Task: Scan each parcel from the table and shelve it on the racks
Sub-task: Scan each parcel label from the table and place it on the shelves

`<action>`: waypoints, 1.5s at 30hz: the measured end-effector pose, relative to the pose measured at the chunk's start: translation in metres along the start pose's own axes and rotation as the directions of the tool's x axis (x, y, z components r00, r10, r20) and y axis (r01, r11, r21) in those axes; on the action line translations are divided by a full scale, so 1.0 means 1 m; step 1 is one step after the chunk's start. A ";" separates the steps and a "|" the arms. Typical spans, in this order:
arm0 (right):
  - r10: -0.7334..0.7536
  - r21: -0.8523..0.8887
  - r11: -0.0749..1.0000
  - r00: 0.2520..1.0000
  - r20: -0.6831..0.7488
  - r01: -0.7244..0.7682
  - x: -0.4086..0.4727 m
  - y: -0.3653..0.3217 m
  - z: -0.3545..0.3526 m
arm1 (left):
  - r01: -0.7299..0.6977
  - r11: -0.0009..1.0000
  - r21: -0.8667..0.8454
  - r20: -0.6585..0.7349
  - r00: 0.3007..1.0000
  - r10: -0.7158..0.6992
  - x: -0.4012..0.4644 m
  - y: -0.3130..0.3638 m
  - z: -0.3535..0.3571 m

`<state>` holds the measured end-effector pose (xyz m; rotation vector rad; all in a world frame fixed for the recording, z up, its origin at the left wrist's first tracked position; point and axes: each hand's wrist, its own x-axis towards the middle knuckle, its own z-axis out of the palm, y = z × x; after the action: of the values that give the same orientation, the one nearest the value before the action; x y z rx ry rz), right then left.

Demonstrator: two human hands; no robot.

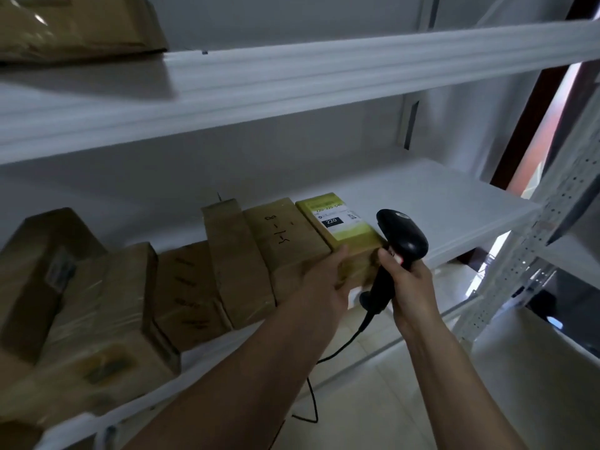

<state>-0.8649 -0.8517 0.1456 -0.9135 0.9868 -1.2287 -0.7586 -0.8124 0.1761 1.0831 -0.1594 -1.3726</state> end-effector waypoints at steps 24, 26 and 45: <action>0.203 -0.304 0.953 0.714 0.670 0.014 -0.331 0.091 0.199 | -0.192 0.752 0.631 -0.140 0.925 0.354 -0.265 0.061 -0.387; 0.241 -0.331 0.943 0.640 0.730 0.023 -0.368 0.103 0.231 | -0.220 0.772 0.597 -0.193 0.894 0.404 -0.292 0.072 -0.430; 0.437 -0.450 0.893 0.220 0.872 0.008 -0.647 0.239 0.435 | -0.360 0.840 0.406 -0.678 0.498 0.541 -0.554 0.102 -0.711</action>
<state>-0.4201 -0.1688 0.1261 -1.4911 0.2326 0.0027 -0.3655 0.0037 0.1292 1.5984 0.0551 -0.3117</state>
